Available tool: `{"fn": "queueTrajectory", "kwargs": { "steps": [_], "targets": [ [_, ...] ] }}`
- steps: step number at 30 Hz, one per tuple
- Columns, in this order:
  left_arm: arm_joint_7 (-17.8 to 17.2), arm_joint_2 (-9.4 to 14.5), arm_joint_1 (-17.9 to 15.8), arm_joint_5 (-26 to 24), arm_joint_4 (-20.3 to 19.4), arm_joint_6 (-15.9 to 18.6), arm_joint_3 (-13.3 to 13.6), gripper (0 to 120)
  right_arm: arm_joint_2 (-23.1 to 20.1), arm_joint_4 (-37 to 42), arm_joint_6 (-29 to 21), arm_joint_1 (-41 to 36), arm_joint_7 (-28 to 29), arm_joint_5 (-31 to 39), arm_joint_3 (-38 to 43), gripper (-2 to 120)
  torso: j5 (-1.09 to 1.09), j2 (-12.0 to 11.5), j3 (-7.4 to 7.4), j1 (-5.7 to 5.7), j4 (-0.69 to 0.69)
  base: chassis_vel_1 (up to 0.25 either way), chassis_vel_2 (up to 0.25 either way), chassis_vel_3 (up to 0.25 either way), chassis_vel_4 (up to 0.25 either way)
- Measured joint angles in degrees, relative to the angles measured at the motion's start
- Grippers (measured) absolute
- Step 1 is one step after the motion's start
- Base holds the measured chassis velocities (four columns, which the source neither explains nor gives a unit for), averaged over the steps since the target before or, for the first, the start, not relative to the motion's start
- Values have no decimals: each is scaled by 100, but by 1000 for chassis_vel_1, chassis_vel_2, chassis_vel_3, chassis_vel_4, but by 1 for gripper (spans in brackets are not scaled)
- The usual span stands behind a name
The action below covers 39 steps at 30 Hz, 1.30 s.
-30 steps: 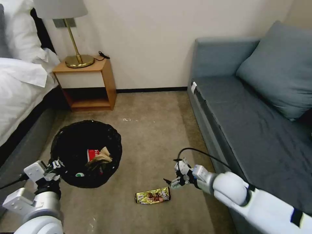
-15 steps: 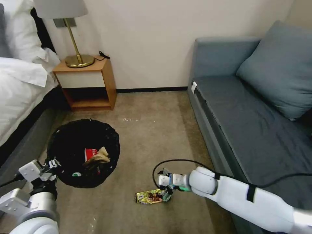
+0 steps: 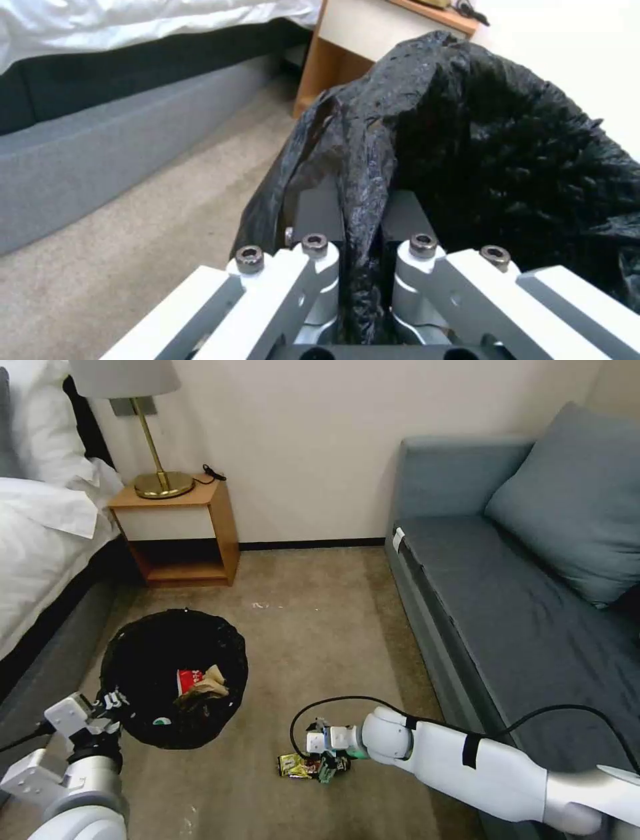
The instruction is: Pick up the trash bin, then pick up the garbage on the floor and place it into the trash bin.
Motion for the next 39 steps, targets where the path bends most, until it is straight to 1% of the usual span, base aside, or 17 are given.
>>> {"fn": "queueTrajectory", "kwargs": {
  "steps": [6, 9, 10, 13, 19, 28, 32, 37, 39],
  "targets": [
    [-2, -19, -3, 25, 42, 0, 29, 6, 181, -343, 138, -44, -136, -190, -1, 100, -1, 0, 0, 0, 0, 0, 0, 0, 0],
    [-3, 41, 0, 35, 79, 0, 21, 6, 367, -658, 190, -87, -141, -347, 42, 100, -1, 0, 0, 0, 0, 0, 0, 0, 0],
    [-3, 41, 0, 35, 79, 0, 21, 6, 367, -658, 190, -87, -141, -347, 42, 100, -1, 0, 0, 0, 0, 0, 0, 0, 0],
    [-10, 81, 18, 26, 82, -8, -11, 6, 609, -1123, 455, -164, -313, -643, 199, 100, 0, 0, 0, 0, 0, 0, 0, 0, 0],
    [-12, 107, 19, 20, 121, -18, -30, 6, 768, -1453, 628, -197, -414, -930, 257, 100, -1, 0, 0, 0, 0, 0, 0, 0, 0],
    [-12, 110, 10, 10, 133, -21, -27, 6, 930, -1874, 655, -200, -432, -1046, 386, 100, 0, 0, 0, 0, 0, 0, 0, 0, 0],
    [-12, 83, 7, 10, 141, -26, -7, 6, 935, -1917, 665, -208, -447, -1066, 429, 100, 1, 1, 0, 0, 1, 0, 0, 0, 0],
    [-12, 53, 1, 21, 144, -33, 4, 6, 910, -1911, 668, -258, -447, -1115, 487, 97, 1, 2, -1, -1, 0, 0, 0, 0, 0],
    [-11, 44, 3, 29, 148, -44, 5, 6, 894, -1906, 670, -296, -450, -1122, 528, 92, -1, 2, -2, -1, -1, 0, 0, 0, 0]
  ]
}}
